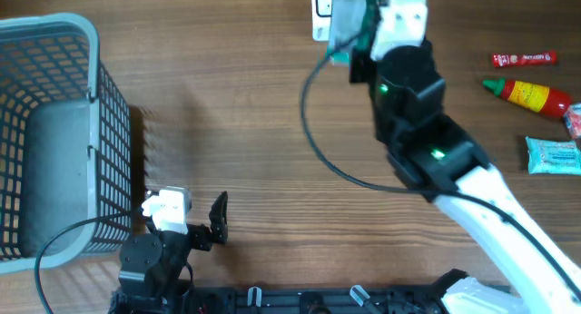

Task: Scan the item barcode
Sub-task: 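Hold the gloves pack's back at the scanner with the right gripper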

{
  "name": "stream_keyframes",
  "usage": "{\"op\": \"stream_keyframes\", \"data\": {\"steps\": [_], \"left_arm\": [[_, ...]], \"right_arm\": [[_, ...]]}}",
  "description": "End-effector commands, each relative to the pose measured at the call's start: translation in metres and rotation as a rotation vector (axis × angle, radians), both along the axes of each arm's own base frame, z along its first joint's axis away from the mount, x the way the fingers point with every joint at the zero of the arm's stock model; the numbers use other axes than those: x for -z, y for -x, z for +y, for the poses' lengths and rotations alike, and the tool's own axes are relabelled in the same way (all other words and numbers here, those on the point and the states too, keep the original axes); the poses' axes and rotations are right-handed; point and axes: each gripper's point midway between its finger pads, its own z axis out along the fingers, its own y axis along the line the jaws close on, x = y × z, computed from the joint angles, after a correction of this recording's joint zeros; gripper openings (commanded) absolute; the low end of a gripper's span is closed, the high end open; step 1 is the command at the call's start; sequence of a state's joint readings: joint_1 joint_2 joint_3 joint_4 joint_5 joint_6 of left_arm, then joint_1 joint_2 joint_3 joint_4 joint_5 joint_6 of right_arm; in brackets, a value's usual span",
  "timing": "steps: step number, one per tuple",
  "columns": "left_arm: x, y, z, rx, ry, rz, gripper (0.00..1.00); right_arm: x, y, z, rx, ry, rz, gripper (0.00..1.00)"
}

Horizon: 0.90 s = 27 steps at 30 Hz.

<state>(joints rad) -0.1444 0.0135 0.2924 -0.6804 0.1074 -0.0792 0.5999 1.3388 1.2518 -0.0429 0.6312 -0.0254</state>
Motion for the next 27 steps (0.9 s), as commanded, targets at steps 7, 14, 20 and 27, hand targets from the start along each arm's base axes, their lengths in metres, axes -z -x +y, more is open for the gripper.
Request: {"op": "stream_keyframes", "data": {"steps": [7,14,20,27], "left_arm": [[-0.002,0.0,-0.003,0.023,-0.01,-0.014,1.0],[-0.002,0.0,-0.003,0.023,-0.01,-0.014,1.0],[-0.002,0.0,-0.003,0.023,-0.01,-0.014,1.0],[-0.002,0.0,-0.003,0.023,-0.01,-0.014,1.0]], "right_arm": [[0.029,-0.081,0.016,0.362,0.521,-0.307,0.05],[0.09,-0.155,0.038,0.336,0.594,-0.337,0.05],[0.148,-0.195,0.061,0.245,0.661,-0.283,0.05],[0.17,-0.197,0.067,0.228,0.66,-0.297,0.05]]}}
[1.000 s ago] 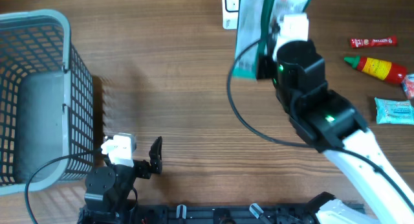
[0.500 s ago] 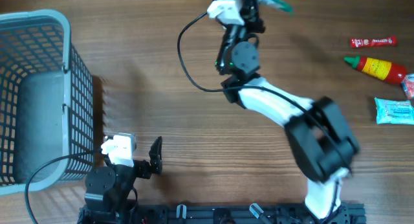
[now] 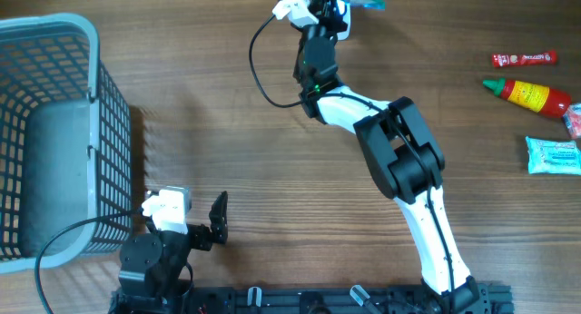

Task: Scan the item barcode
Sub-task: 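Hold the gloves pack's back at the scanner with the right gripper, then carry the gloves pack right and drop it at the table's right edge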

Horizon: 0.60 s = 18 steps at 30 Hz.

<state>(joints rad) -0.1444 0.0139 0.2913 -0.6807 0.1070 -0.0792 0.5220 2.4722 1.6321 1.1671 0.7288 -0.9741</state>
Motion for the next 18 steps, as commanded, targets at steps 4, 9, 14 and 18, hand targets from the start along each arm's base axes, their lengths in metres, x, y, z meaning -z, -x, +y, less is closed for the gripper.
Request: {"op": "stream_keyframes", "data": {"steps": [4,9,14,18], "left_arm": [[-0.003,0.0,-0.003,0.024,-0.01,-0.016,1.0],[-0.003,0.0,-0.003,0.024,-0.01,-0.016,1.0],[-0.003,0.0,-0.003,0.024,-0.01,-0.016,1.0],[-0.003,0.0,-0.003,0.024,-0.01,-0.016,1.0]], "right_arm": [[-0.014,-0.001,0.007,-0.036,-0.027,-0.057,0.05],[-0.022,-0.003,0.018,-0.098,-0.009,-0.082,0.05],[-0.027,0.003,0.002,0.02,-0.031,-0.069,0.05],[-0.063,-0.003,-0.067,0.213,0.016,-0.056,0.05]]}}
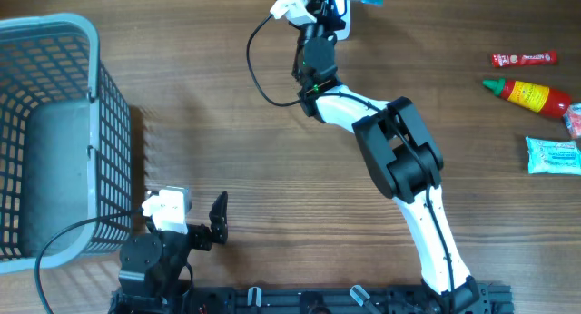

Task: Scan the item barcode
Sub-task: 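Carry the gloves pack right and drop it at the table's right edge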

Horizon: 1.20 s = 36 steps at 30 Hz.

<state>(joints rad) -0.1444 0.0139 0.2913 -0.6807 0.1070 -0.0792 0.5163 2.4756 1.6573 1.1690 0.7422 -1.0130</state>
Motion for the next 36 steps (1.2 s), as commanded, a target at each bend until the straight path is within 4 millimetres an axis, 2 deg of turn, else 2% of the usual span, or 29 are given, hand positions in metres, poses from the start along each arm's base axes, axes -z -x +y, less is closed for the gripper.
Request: {"op": "stream_keyframes", "data": {"steps": [1,3,4,6,7,10,12,14,16,19,22,23,25,26,27,28,29,30,32,33,36], "left_arm": [[-0.003,0.0,-0.003,0.024,-0.01,-0.016,1.0],[-0.003,0.0,-0.003,0.024,-0.01,-0.016,1.0],[-0.003,0.0,-0.003,0.024,-0.01,-0.016,1.0],[-0.003,0.0,-0.003,0.024,-0.01,-0.016,1.0],[-0.003,0.0,-0.003,0.024,-0.01,-0.016,1.0],[-0.003,0.0,-0.003,0.024,-0.01,-0.016,1.0],[-0.003,0.0,-0.003,0.024,-0.01,-0.016,1.0],[-0.003,0.0,-0.003,0.024,-0.01,-0.016,1.0],[-0.003,0.0,-0.003,0.024,-0.01,-0.016,1.0],[-0.003,0.0,-0.003,0.024,-0.01,-0.016,1.0],[-0.003,0.0,-0.003,0.024,-0.01,-0.016,1.0],[-0.003,0.0,-0.003,0.024,-0.01,-0.016,1.0],[-0.003,0.0,-0.003,0.024,-0.01,-0.016,1.0],[-0.003,0.0,-0.003,0.024,-0.01,-0.016,1.0],[-0.003,0.0,-0.003,0.024,-0.01,-0.016,1.0],[-0.003,0.0,-0.003,0.024,-0.01,-0.016,1.0],[-0.003,0.0,-0.003,0.024,-0.01,-0.016,1.0],[-0.003,0.0,-0.003,0.024,-0.01,-0.016,1.0],[-0.003,0.0,-0.003,0.024,-0.01,-0.016,1.0],[-0.003,0.0,-0.003,0.024,-0.01,-0.016,1.0],[-0.003,0.0,-0.003,0.024,-0.01,-0.016,1.0]], "right_arm": [[-0.069,0.0,-0.085,0.236,-0.002,-0.061,0.05],[-0.09,0.003,-0.145,0.376,-0.016,-0.072,0.05],[-0.092,0.004,-0.161,0.417,-0.016,-0.067,0.05],[-0.089,0.006,-0.214,0.542,-0.018,-0.039,0.04],[-0.079,0.004,-0.246,0.605,0.004,0.014,0.04],[-0.03,-0.003,-0.32,0.704,0.071,0.248,0.05],[-0.014,0.006,-0.37,0.772,0.036,0.294,0.05],[-0.003,0.021,-0.419,0.849,0.008,0.328,0.04],[0.006,0.035,-0.456,0.91,0.011,0.379,0.04],[0.02,0.07,-0.511,1.046,-0.036,0.432,0.05],[0.052,0.092,-0.536,1.088,-0.114,0.521,0.04],[0.075,0.101,-0.544,1.079,-0.204,0.553,0.05],[0.083,0.111,-0.551,1.105,-0.282,0.522,0.06],[0.087,0.117,-0.554,1.12,-0.322,0.504,0.11],[0.09,0.123,-0.558,1.146,-0.356,0.483,0.19],[0.089,0.129,-0.561,1.178,-0.369,0.458,0.36],[0.085,0.136,-0.563,1.223,-0.368,0.43,0.69],[0.082,0.14,-0.564,1.248,-0.359,0.42,0.92],[0.074,0.148,-0.565,1.302,-0.335,0.405,1.0],[0.07,0.149,-0.562,1.318,-0.322,0.4,1.0],[0.041,0.138,-0.546,1.296,-0.274,0.379,1.0]]}}
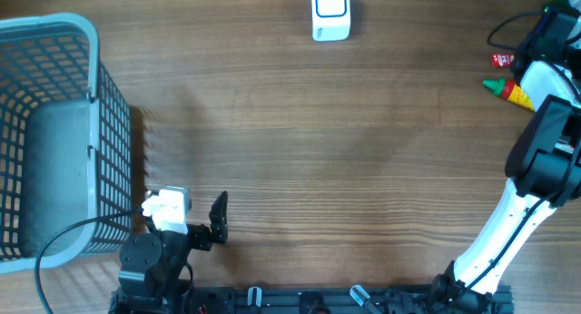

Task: Scan the item barcode
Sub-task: 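Carry the gloves pack right and drop it at the table's right edge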

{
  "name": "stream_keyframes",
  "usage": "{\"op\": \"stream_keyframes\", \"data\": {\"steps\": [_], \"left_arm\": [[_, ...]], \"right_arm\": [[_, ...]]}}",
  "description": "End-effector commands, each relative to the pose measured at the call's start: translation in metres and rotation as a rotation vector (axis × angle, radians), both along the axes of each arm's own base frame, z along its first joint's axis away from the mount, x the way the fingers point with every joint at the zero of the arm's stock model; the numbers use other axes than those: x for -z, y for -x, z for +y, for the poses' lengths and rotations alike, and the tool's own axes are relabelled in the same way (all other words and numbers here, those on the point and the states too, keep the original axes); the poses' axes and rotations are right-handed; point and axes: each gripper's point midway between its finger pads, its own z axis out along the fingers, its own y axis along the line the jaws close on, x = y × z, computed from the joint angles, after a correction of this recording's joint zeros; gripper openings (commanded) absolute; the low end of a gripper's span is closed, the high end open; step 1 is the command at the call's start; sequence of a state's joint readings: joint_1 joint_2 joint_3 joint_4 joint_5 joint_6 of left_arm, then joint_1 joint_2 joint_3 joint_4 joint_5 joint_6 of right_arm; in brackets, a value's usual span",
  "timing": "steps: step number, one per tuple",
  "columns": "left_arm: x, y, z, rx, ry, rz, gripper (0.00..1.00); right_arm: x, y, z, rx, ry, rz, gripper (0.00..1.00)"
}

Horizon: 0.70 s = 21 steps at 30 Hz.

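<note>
The white and blue barcode scanner lies uncovered at the top centre of the table. My right arm stretches up the right edge. Its wrist is in the top right corner above the loose items, and its fingers do not show clearly. No item can be seen in it. My left gripper rests near the front left, its fingers apart and holding nothing.
A grey wire basket fills the left side. A red sauce bottle and a red sachet peek out beside the right arm at the right edge. The arm hides whatever else lies there.
My right arm was at the scanner with a teal packet at the top edge. It is now at the far right edge, the scanner is bare and the packet is out of sight.
At first my right arm hung over the scanner with a packet. At the two later moments it held the teal packet at the top edge by the scanner. Now it is over the items at the right. The left arm stayed still throughout.
</note>
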<state>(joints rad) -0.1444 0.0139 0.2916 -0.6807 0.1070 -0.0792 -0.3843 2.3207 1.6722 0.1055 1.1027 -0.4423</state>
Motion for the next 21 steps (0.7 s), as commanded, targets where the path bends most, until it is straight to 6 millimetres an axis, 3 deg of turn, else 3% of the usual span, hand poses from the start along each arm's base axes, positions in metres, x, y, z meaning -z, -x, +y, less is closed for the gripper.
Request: {"op": "stream_keyframes", "data": {"steps": [1,3,6,8,10,12,14,18,21], "left_arm": [[-0.002,0.0,-0.003,0.024,-0.01,-0.015,1.0],[-0.002,0.0,-0.003,0.024,-0.01,-0.016,1.0],[-0.002,0.0,-0.003,0.024,-0.01,-0.015,1.0],[-0.002,0.0,-0.003,0.024,-0.01,-0.015,1.0],[-0.002,0.0,-0.003,0.024,-0.01,-0.015,1.0],[-0.002,0.0,-0.003,0.024,-0.01,-0.016,1.0],[-0.002,0.0,-0.003,0.024,-0.01,-0.016,1.0],[-0.002,0.0,-0.003,0.024,-0.01,-0.015,1.0],[-0.002,0.0,-0.003,0.024,-0.01,-0.016,1.0]], "right_arm": [[-0.052,-0.007,0.024,0.014,0.083,-0.076,1.0],[-0.089,-0.022,0.052,-0.055,0.094,-0.156,1.0],[-0.163,-0.045,0.111,-0.242,0.091,-0.315,1.0],[-0.215,-0.054,0.159,-0.403,0.078,-0.418,1.0],[-0.277,-0.051,0.231,-0.643,0.04,-0.514,1.0],[-0.319,-0.031,0.284,-0.794,0.012,-0.568,1.0],[-0.362,0.006,0.331,-0.915,-0.011,-0.634,1.0],[-0.405,0.075,0.378,-1.053,-0.098,-0.739,1.0],[-0.421,0.131,0.389,-1.122,-0.216,-0.825,1.0]]}}
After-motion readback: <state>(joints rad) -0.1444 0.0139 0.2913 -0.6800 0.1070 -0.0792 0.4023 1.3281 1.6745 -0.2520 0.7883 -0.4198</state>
